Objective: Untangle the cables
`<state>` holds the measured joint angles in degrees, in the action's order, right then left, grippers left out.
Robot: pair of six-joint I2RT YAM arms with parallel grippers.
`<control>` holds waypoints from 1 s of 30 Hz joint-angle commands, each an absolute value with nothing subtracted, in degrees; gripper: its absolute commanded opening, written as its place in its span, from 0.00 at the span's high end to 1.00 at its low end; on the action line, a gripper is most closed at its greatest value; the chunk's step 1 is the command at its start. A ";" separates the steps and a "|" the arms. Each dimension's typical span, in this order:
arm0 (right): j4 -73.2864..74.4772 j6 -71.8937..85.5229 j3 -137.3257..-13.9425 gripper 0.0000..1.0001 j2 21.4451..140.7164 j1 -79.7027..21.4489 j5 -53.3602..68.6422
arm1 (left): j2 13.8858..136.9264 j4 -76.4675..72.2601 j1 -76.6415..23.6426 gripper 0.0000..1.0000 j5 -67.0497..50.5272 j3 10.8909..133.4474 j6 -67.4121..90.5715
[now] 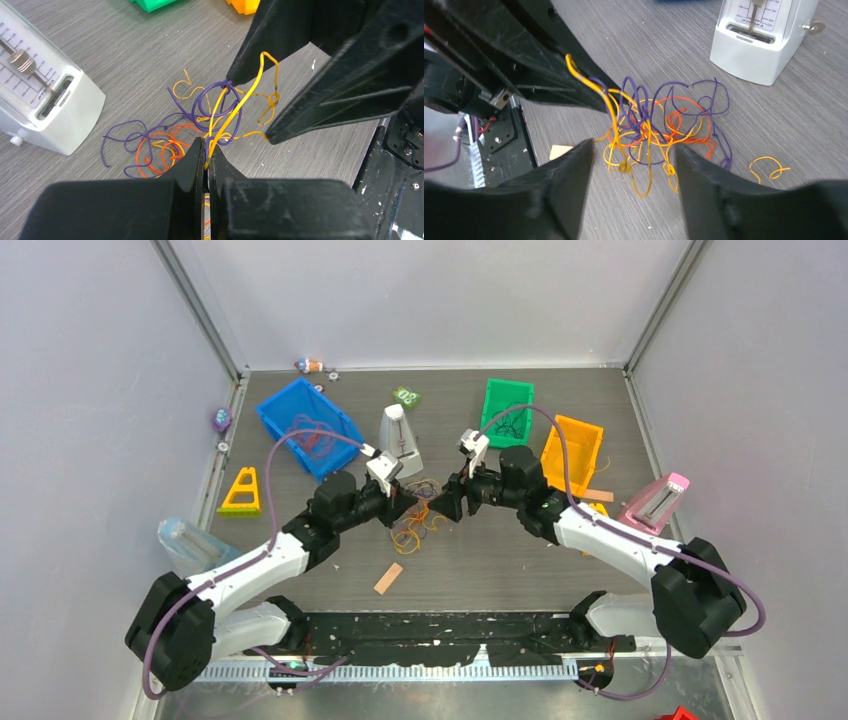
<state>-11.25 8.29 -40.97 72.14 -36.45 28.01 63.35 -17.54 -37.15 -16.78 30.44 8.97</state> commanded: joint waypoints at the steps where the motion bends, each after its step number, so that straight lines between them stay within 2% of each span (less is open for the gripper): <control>1: -20.30 8.90 -40.30 0.45 74.00 -37.08 26.43 | 64.42 -21.25 -38.24 1.00 -19.92 31.40 6.95; 2: -20.39 9.06 -40.40 0.61 73.92 -37.08 25.92 | 64.68 -21.01 -38.43 1.00 -19.48 31.47 6.75; 3: -20.30 9.14 -40.41 0.69 73.28 -37.09 24.56 | 64.79 -20.75 -38.50 1.00 -18.97 31.61 6.61; 4: -20.06 9.27 -40.16 0.82 72.76 -37.09 23.75 | 65.00 -20.50 -38.57 1.00 -18.38 31.83 6.51; 5: -19.87 9.29 -39.86 0.88 71.30 -37.09 21.65 | 65.18 -20.03 -38.63 0.98 -17.45 31.95 6.51; 6: -19.36 9.55 -39.70 0.93 70.45 -37.09 20.58 | 65.21 -19.55 -38.59 0.87 -16.13 32.06 6.49; 9: -17.91 9.84 -40.09 0.95 66.43 -37.09 18.24 | 65.08 -19.61 -38.59 0.57 -13.71 31.67 6.79; 11: -15.10 9.77 -42.24 0.94 65.30 -37.09 18.18 | 65.04 -20.05 -38.58 0.47 -12.59 31.28 7.17; 17: -8.26 10.51 -47.69 0.95 64.26 -37.04 19.14 | 67.32 -18.06 -38.59 0.34 -11.27 32.98 7.30; 21: -8.09 12.16 -48.72 0.95 63.14 -37.09 20.47 | 69.95 -17.37 -38.59 0.22 -11.87 34.51 7.70; 23: -8.17 12.80 -48.96 0.95 62.64 -37.09 21.42 | 70.91 -19.21 -38.61 0.20 -12.07 34.36 8.16; 24: -8.31 13.26 -49.00 0.95 62.37 -37.05 21.99 | 71.62 -20.13 -38.59 0.22 -12.47 34.52 8.35; 26: -8.31 13.51 -49.17 0.95 61.96 -37.10 22.01 | 73.09 -20.68 -38.57 0.41 -13.97 35.53 8.62; 29: -6.40 13.65 -49.55 0.95 60.78 -37.09 19.41 | 74.67 -18.99 -38.50 0.91 -12.74 36.98 8.87; 30: -5.66 13.41 -49.85 0.95 59.75 -37.05 16.83 | 74.56 -18.34 -38.38 1.00 -11.68 37.03 9.06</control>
